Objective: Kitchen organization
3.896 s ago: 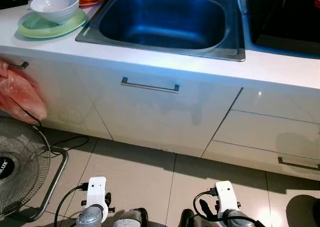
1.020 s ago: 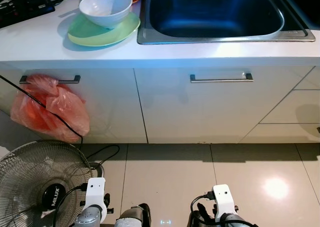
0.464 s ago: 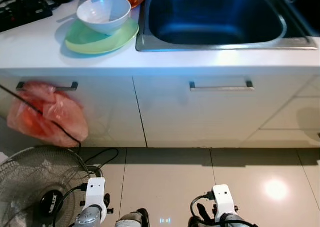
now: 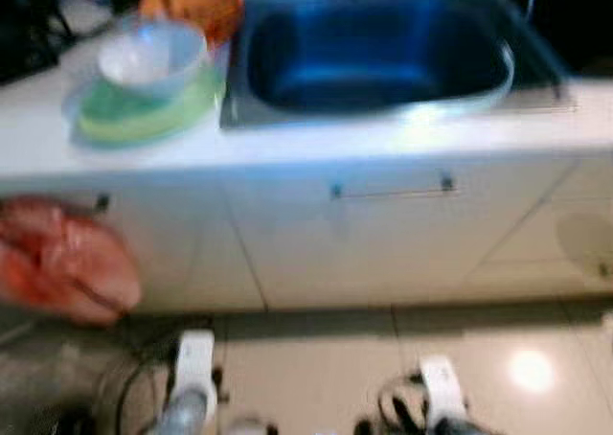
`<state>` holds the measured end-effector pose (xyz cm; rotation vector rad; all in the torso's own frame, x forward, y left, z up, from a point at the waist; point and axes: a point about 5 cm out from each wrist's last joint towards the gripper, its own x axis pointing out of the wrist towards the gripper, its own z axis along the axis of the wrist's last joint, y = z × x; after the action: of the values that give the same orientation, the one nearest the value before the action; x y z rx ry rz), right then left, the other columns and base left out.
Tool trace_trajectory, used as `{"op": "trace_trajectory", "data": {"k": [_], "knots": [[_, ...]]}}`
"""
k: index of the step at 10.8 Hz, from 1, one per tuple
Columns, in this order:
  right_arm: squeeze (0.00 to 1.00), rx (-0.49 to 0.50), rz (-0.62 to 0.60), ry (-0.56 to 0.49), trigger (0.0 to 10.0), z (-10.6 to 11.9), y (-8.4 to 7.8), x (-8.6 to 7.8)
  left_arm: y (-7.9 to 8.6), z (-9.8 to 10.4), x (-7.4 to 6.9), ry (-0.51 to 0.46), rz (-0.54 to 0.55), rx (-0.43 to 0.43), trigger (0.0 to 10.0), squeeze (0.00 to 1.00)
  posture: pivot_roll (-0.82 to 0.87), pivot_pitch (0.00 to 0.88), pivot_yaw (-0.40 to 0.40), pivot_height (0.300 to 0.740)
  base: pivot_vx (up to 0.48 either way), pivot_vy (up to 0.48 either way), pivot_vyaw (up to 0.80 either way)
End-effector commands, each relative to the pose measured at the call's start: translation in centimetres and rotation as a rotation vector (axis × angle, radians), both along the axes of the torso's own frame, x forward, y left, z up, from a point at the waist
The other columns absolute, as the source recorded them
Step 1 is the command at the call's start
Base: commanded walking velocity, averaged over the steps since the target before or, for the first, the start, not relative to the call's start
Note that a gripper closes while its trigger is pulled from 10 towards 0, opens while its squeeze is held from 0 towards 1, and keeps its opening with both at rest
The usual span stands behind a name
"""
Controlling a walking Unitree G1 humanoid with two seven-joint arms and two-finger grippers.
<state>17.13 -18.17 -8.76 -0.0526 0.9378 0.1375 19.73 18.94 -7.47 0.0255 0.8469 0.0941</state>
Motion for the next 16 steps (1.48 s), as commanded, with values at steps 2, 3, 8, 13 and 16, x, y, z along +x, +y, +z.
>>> {"op": "trace_trajectory", "data": {"k": [2,3,8,13,16], "knots": [[0.0,0.035,0.02,0.005,10.0,-0.11,1.34,0.04,1.15,-0.41,-1.09,0.03,0.019,0.009,10.0,0.0,0.1,0.19,0.057,0.74,0.152,0.0,0.0],[0.0,0.035,0.02,0.006,10.0,-0.12,1.35,0.03,1.09,-0.39,-1.07,0.026,0.019,0.007,10.0,0.0,0.1,0.19,0.056,0.74,0.0,0.0,0.0],[0.0,0.035,0.027,0.011,10.0,-0.14,1.41,0.0,1.08,-0.53,-1.25,0.043,0.037,0.004,10.0,0.0,0.1,0.189,0.056,0.74,0.0,0.082,0.0],[0.0,0.036,0.028,0.014,10.0,-0.18,1.44,-0.08,1.13,-0.55,-1.3,0.045,0.038,0.006,10.0,0.0,0.1,0.193,0.057,0.74,0.0,0.398,0.0],[0.0,0.037,0.028,0.016,10.0,-0.22,1.5,-0.16,1.19,-0.53,-1.3,0.043,0.031,0.012,10.0,0.0,0.1,0.191,0.058,0.74,0.0,0.0,0.0]]}}
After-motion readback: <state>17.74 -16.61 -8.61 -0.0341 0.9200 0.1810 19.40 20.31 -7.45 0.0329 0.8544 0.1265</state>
